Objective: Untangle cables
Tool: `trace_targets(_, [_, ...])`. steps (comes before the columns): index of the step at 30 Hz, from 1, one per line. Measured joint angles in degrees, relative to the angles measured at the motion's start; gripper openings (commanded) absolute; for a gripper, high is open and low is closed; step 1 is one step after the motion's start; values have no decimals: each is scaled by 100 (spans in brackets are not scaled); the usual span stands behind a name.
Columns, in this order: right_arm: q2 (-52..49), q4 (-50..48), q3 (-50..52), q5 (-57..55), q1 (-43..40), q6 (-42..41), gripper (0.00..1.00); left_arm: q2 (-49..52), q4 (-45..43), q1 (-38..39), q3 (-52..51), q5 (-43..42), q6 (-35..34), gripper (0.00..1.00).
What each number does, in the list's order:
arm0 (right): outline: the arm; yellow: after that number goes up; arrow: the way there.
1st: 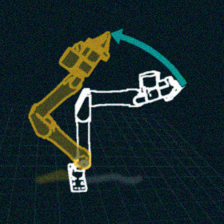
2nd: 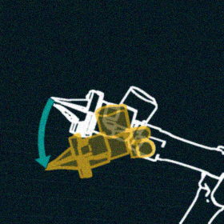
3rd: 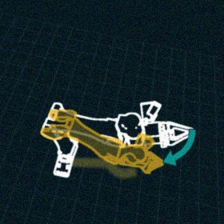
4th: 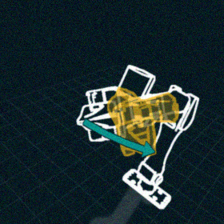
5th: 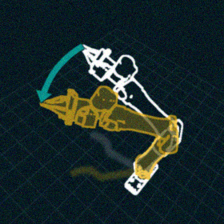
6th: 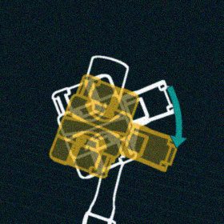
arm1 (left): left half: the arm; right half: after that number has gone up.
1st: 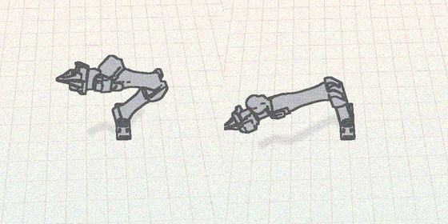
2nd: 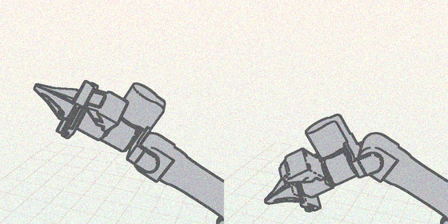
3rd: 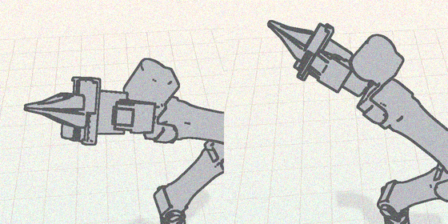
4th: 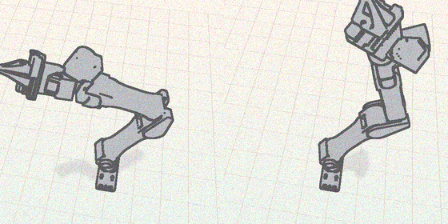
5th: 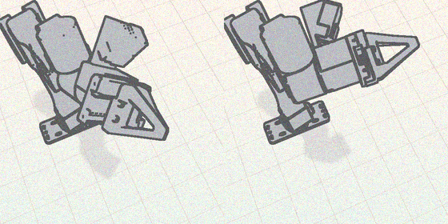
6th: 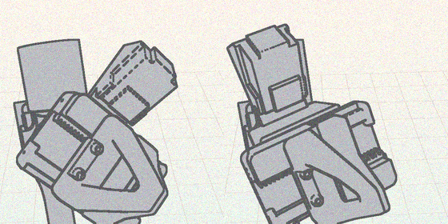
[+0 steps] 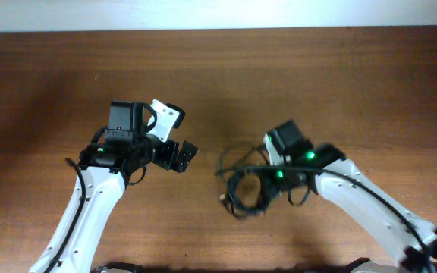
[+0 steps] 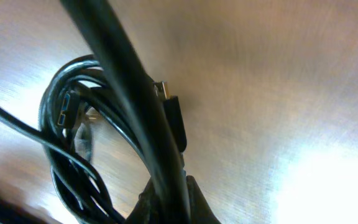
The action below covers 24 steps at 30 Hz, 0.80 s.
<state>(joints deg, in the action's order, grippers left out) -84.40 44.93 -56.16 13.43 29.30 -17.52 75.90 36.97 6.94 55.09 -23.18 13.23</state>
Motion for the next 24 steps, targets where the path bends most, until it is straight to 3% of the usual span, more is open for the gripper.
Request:
trace_targets(3, [358,61,-881,-39,0,142,4,0,81,-2,0,-442,380,99])
trace_targets(8, [435,162,-1001,-55,0,297,4,0,540,-4,0,-2177,2124,99])
trace_targets(12, [444,151,-1001,-55,0,448,4,0,568,-4,0,-3029,2413,99])
trace_targets(18, [708,-538,-1001,557,0,472,4,0,492,2,0,-3412,2157,99])
trace_targets(24, [953,-551,-1001,754,0,472,4,2,-573,4,2,-3469,774,99])
